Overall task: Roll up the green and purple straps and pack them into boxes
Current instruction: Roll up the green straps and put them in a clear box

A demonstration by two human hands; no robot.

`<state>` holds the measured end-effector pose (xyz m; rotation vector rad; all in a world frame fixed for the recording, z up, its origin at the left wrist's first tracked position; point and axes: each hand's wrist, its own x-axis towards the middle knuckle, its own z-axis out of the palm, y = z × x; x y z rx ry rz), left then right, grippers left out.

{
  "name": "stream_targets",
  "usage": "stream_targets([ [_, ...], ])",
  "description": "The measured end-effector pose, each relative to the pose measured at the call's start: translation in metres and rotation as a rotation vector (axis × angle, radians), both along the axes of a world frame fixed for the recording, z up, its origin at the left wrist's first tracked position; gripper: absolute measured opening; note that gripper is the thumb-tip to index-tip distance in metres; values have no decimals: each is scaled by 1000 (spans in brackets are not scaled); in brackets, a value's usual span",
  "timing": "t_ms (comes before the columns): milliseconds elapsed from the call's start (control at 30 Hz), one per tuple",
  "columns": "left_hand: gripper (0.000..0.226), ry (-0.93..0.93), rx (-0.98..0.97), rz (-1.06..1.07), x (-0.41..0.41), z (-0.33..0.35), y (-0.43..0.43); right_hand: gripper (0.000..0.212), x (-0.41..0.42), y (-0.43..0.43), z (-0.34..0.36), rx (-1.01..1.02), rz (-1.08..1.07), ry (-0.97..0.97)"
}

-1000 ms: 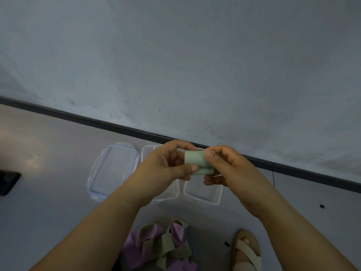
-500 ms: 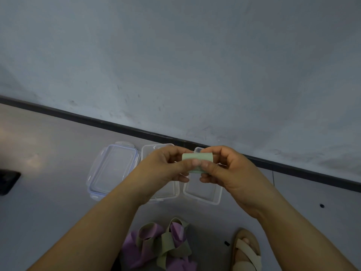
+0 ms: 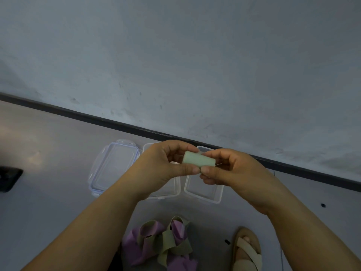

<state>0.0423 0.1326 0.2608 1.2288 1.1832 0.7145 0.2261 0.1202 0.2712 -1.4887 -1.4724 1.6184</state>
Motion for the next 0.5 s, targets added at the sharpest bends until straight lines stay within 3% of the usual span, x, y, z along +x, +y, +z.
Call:
stream_targets([
  [167,56,-303,-156,227,11,-4,-4,39,-1,1,-4,-103,-182,312],
  [267,50,-541,-317,267,18,-7,-7,48,-6,0,-8,-142,-271,424],
  [333,39,-599,-362,264,19,-7,-8,47,-10,-3,-10,-155,-298,462],
  [400,32,-609,-379,271,17,-7,-7,45,-13,-5,-8,-122,-290,416],
  [500,33,-552,-364,245,15,-4,-5,41,-11,-5,-7,91,-179,20],
])
